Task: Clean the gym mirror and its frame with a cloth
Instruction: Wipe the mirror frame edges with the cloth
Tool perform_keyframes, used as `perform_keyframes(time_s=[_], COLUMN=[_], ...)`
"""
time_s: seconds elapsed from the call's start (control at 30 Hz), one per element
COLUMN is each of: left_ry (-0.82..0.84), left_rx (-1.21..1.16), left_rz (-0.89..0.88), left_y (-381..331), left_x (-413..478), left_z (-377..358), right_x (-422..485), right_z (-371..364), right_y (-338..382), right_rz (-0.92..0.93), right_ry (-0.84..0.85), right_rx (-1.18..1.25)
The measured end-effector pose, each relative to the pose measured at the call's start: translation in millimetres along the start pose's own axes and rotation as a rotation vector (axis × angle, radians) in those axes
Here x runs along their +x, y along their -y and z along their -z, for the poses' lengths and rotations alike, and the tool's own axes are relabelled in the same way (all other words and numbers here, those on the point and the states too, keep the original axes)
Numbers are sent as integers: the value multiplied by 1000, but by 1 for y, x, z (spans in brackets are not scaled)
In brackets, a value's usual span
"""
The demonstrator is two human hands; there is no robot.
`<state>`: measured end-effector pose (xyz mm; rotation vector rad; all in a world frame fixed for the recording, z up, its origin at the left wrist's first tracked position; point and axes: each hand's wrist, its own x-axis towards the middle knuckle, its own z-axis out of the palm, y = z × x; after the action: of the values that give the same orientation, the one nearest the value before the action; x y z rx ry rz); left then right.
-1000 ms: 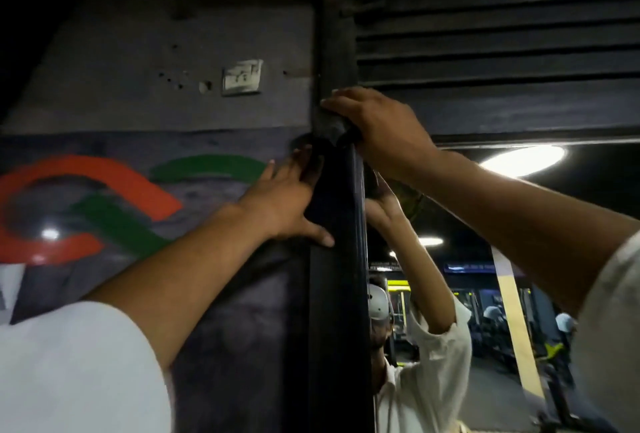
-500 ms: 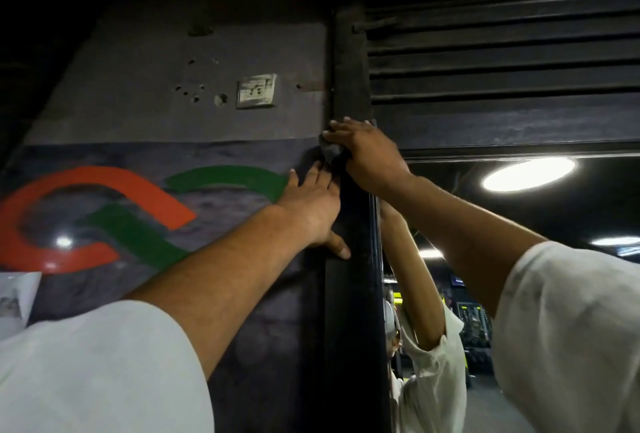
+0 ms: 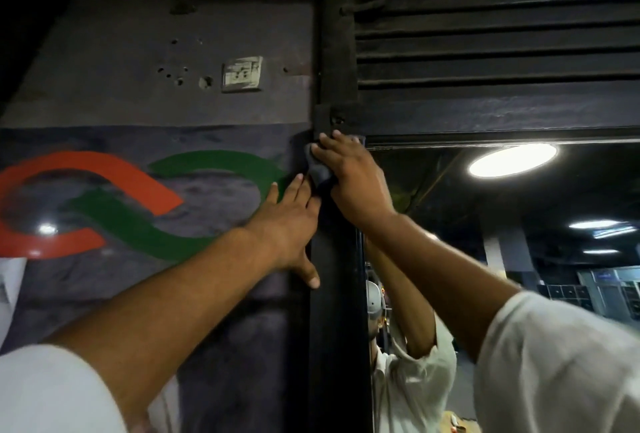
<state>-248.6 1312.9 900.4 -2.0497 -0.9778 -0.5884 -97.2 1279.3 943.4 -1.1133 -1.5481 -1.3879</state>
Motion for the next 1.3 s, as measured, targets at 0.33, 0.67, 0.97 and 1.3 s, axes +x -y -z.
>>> perform_keyframes(time_s=[0.33, 0.67, 0.97, 1.3], left_ry=[-86, -103, -142, -63], left_rx=[-74, -44, -130, -78], left_rz=[-49, -80, -67, -64], left_y=[-16, -46, -59, -67], left_x=[-38, -90, -103, -112], left_z=[-44, -93, -114, -107], right_x=[-6, -104, -57, -155], right_z=[18, -24, 0, -12], right_y=[13, 54, 25, 72], right_rz=[-12, 104, -20, 60], right_ry=[-88, 17, -171, 47], right_rx=[-85, -34, -53, 102])
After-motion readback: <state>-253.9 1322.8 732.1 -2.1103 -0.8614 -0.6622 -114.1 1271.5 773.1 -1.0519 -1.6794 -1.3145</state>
